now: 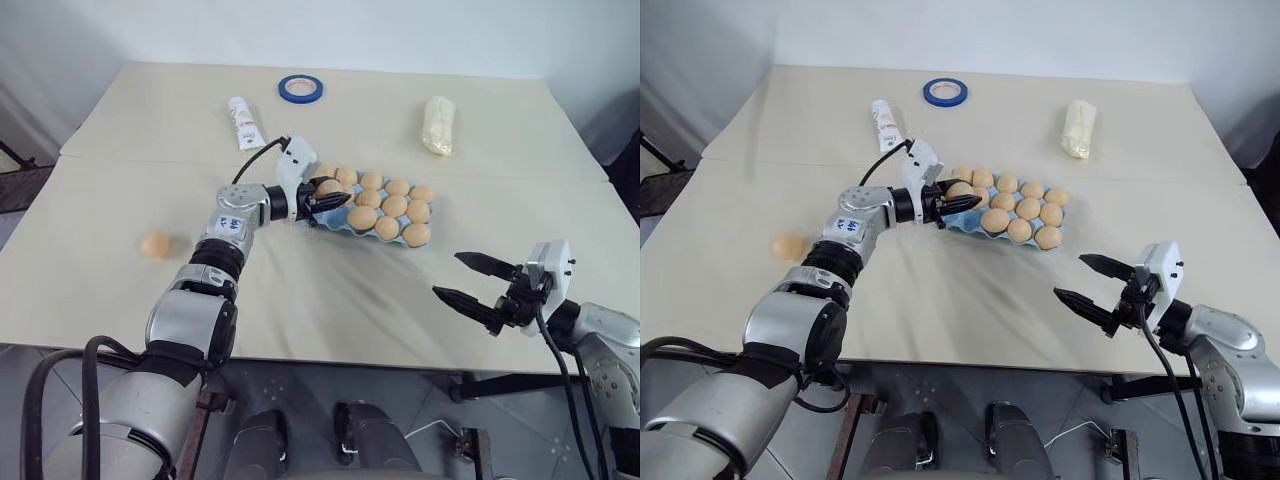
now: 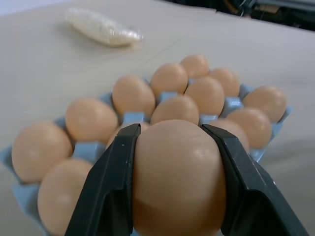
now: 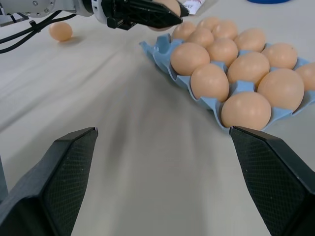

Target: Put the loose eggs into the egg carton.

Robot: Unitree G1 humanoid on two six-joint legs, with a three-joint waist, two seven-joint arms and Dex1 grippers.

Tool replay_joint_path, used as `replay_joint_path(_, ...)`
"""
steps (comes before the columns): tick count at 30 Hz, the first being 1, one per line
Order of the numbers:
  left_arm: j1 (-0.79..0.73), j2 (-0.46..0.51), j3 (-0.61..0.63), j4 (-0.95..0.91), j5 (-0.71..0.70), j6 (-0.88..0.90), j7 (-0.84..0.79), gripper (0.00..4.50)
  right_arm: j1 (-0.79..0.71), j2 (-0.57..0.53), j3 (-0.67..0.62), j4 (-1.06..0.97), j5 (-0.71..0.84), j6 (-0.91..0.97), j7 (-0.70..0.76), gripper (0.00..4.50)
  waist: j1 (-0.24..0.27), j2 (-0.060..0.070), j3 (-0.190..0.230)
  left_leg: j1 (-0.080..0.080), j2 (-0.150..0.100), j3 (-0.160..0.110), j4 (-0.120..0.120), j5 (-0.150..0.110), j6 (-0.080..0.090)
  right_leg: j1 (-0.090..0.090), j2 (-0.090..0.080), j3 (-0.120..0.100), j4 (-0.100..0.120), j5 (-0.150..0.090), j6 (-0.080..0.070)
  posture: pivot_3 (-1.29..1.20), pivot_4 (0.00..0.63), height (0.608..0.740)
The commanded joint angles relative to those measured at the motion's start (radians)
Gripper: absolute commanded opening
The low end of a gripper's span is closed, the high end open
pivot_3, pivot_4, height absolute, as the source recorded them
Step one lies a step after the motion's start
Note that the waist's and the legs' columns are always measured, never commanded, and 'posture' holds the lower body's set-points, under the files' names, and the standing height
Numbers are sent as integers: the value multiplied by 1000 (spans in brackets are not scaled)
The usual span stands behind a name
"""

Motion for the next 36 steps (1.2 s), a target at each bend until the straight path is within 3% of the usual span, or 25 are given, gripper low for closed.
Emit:
replay_joint_path(1, -31, -10, -9, -4, 12, -7, 3, 1629, 13, -5, -55, -41, 23, -17, -5, 4500, 0, 0, 0, 0, 0, 0, 0, 0, 0, 0, 0, 0, 0, 0, 0, 0, 150, 740)
replay_joint_path(4, -29, -19, -6, -5, 4, -10, -11, 1629, 14, -7, -61, -42, 21, -14, -4, 4500, 0, 0, 0, 0, 0, 0, 0, 0, 0, 0, 0, 0, 0, 0, 0, 0, 150, 740)
replay_joint_path(13, -33, -36, 6, 8, 2, -9, 13, 4485, 3, -10, -55, -41, 17, -10, -2, 4500, -1, 0, 0, 0, 0, 0, 0, 0, 0, 0, 0, 0, 0, 0, 0, 0, 150, 740)
replay_joint_path(20, -28, 14, 19, -74, -19, -12, -9, 4485, 7, -14, -53, -47, 19, -9, 6, 4500, -1, 0, 0, 0, 0, 0, 0, 0, 0, 0, 0, 0, 0, 0, 0, 0, 150, 740)
replay_joint_path(26, 93, 131, 56, -358, -63, 4, -28, 4485, 5, -19, -54, -37, 21, -12, 27, 4500, -3, 0, 0, 1, 1, 0, -1, 0, -1, 0, 0, 0, 0, 0, 0, 0, 150, 740)
replay_joint_path(30, 218, 205, 103, -588, -123, 81, -20, 4485, -9, -20, -46, -17, 17, -12, 43, 4500, -3, 0, 0, 1, 1, 1, -1, 0, -2, 0, 0, 1, 1, 0, 0, 0, 150, 740)
replay_joint_path(36, 569, 319, 266, -996, -254, 132, 19, 4485, -66, -21, -16, 33, 6, -11, 75, 4500, -8, 1, 0, 3, 2, 1, 0, 0, -1, 0, 0, 2, 3, 0, -1, 0, 150, 740)
